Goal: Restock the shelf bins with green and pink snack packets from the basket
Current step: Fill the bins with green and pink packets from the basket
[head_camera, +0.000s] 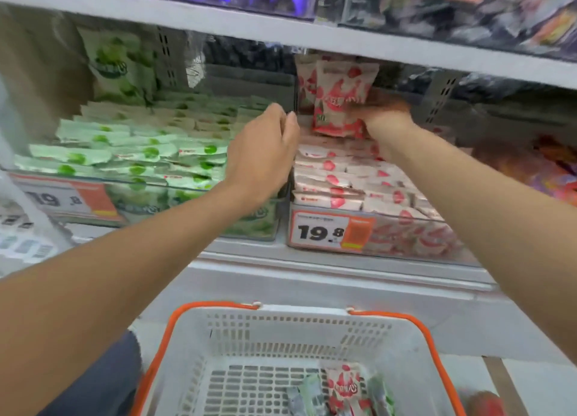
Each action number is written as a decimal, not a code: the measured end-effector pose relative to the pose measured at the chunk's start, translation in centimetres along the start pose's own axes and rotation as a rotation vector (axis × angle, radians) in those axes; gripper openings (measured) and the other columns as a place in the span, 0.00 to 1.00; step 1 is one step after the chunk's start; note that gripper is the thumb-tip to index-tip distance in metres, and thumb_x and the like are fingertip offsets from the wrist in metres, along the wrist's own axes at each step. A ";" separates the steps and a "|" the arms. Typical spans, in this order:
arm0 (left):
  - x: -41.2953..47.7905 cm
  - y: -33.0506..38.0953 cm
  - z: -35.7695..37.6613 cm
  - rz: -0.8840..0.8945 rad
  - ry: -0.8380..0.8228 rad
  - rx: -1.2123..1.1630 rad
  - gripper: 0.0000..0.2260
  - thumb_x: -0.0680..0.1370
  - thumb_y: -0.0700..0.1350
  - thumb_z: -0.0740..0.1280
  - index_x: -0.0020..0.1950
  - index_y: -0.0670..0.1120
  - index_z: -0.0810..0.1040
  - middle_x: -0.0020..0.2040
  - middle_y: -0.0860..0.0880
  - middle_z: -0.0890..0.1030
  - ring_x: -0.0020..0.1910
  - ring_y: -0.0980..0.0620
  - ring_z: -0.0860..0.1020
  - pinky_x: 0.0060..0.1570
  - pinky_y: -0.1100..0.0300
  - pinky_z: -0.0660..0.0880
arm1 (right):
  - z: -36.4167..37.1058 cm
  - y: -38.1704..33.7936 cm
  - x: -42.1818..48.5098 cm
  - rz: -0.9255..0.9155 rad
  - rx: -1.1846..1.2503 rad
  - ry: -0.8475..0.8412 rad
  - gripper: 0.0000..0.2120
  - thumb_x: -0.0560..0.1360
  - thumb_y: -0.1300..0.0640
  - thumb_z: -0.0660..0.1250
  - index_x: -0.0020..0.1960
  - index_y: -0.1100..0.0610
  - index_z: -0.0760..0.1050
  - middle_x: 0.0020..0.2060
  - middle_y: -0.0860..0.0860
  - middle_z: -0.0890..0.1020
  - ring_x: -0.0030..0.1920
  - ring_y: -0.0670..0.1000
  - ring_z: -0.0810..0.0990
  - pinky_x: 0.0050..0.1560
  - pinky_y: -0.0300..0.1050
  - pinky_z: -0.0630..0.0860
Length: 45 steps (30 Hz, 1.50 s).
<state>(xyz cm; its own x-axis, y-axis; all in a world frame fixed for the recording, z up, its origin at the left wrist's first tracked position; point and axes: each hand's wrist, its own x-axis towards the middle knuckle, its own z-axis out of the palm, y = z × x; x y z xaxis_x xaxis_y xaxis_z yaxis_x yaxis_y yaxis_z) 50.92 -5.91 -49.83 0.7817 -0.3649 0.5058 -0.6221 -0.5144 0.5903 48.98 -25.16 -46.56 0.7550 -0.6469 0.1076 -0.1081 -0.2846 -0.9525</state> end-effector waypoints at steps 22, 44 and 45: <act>0.0 -0.4 0.2 -0.040 -0.095 -0.205 0.16 0.84 0.55 0.52 0.42 0.47 0.68 0.34 0.50 0.72 0.36 0.46 0.73 0.42 0.45 0.74 | 4.7 -0.2 5.7 -0.032 0.080 0.043 0.32 0.68 0.64 0.75 0.68 0.58 0.65 0.59 0.50 0.79 0.59 0.49 0.78 0.59 0.45 0.77; 0.2 -0.3 0.4 -0.074 -0.094 -0.221 0.17 0.83 0.55 0.52 0.43 0.46 0.69 0.34 0.50 0.73 0.37 0.44 0.73 0.42 0.47 0.73 | 5.9 1.8 6.0 -0.239 -0.148 0.089 0.11 0.79 0.59 0.61 0.60 0.57 0.76 0.51 0.49 0.79 0.49 0.46 0.76 0.37 0.20 0.68; 0.2 -0.4 0.4 -0.074 -0.093 -0.223 0.17 0.83 0.55 0.52 0.43 0.46 0.69 0.34 0.50 0.73 0.37 0.44 0.73 0.42 0.46 0.73 | 6.0 1.8 6.0 -0.241 -0.143 0.084 0.10 0.80 0.60 0.60 0.59 0.58 0.76 0.50 0.50 0.79 0.48 0.46 0.76 0.34 0.20 0.67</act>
<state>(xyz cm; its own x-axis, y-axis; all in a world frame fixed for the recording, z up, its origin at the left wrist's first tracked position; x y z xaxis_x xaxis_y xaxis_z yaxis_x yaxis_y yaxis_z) 51.35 -6.14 -50.19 0.8199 -0.4077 0.4019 -0.5493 -0.3621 0.7531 57.22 -25.35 -49.33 0.7142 -0.6031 0.3552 -0.0265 -0.5304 -0.8474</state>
